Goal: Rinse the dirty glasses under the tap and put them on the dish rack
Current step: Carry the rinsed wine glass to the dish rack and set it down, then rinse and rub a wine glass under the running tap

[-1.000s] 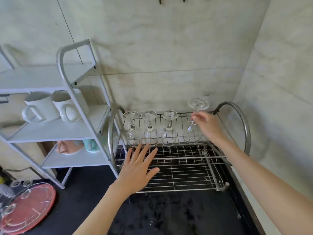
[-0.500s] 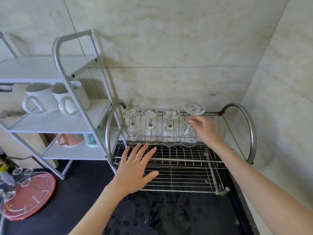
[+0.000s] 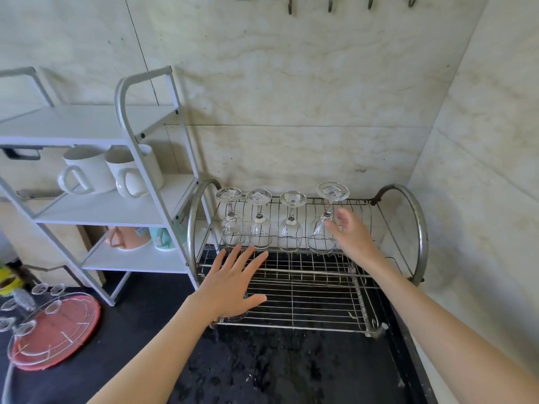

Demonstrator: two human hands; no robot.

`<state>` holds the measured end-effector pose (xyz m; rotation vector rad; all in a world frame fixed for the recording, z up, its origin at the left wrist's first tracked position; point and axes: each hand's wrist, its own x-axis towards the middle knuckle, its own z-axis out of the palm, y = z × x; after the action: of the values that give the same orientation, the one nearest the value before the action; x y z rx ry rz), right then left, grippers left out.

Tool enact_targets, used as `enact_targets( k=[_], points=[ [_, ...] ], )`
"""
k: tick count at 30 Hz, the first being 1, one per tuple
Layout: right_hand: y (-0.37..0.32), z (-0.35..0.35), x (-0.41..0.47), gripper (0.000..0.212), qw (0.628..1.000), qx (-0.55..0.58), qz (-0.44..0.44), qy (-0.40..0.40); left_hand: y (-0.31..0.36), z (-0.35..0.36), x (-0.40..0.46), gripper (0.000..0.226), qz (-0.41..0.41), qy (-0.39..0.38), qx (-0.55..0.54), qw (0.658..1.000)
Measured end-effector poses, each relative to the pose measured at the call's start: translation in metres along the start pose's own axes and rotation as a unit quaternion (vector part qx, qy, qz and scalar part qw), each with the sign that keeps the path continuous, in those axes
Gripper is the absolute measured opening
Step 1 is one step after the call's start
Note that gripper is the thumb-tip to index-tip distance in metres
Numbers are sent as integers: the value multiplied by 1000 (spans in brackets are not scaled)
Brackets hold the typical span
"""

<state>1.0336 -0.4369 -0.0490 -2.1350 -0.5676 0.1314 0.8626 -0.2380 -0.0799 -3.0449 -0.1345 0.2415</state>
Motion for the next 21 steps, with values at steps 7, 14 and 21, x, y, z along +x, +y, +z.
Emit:
enact_targets(
  k=[7, 14, 21],
  points=[
    [-41, 5, -99, 63, 953, -281, -114, -11, 20, -26, -44, 68, -30, 80, -87, 993],
    [-98, 53, -188, 82, 909, -334, -245, -53, 12, -17, -188, 73, -82, 173, -76, 979],
    [-160, 142, -316, 70, 884, -274, -364, -105, -8, 31, -373, 60, -210, 151, -43, 965]
  ],
)
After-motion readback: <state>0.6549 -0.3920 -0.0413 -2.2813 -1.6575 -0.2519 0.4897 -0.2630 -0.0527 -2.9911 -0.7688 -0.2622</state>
